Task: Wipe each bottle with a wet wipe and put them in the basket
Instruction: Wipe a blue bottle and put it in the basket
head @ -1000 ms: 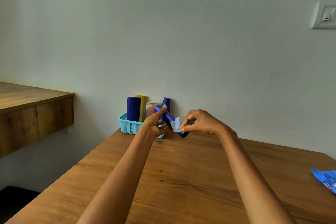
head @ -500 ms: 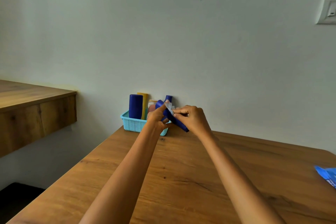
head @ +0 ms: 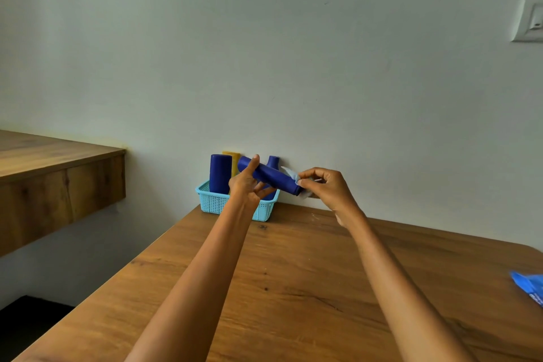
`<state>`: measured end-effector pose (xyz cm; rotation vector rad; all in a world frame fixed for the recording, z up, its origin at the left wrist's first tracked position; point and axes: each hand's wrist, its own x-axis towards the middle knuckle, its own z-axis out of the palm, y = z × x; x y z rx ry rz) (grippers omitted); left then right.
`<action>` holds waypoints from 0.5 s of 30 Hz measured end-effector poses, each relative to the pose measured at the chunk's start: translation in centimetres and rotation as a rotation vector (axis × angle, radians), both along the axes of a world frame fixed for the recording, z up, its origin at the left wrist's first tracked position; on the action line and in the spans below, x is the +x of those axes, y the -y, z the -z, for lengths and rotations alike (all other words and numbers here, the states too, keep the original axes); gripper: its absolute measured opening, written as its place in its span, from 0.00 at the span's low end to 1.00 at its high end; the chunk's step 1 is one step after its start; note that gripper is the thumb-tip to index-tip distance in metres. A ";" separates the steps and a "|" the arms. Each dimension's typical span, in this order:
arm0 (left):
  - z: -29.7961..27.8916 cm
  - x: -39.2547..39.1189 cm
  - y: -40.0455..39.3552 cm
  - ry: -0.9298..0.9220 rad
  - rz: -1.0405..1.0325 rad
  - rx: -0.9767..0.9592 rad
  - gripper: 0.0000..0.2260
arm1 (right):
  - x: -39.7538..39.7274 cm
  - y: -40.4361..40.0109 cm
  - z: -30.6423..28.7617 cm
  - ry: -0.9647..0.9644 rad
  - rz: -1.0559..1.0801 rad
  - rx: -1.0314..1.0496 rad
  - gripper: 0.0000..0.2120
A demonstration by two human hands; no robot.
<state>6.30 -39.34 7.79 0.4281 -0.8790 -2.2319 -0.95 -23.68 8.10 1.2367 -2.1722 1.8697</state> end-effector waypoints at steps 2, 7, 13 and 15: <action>0.0 0.1 -0.1 0.004 -0.027 -0.026 0.22 | 0.6 0.5 0.7 0.207 -0.065 -0.070 0.05; 0.0 0.1 -0.5 -0.087 -0.015 -0.135 0.21 | 1.2 1.4 1.2 0.676 -0.185 -0.260 0.06; -0.2 0.5 -1.4 -0.340 0.169 -0.326 0.15 | 0.9 0.4 0.5 1.093 -0.335 -0.447 0.17; 0.0 0.7 -1.3 -0.455 0.260 -0.334 0.15 | 0.9 0.3 0.6 1.129 -0.413 -0.457 0.22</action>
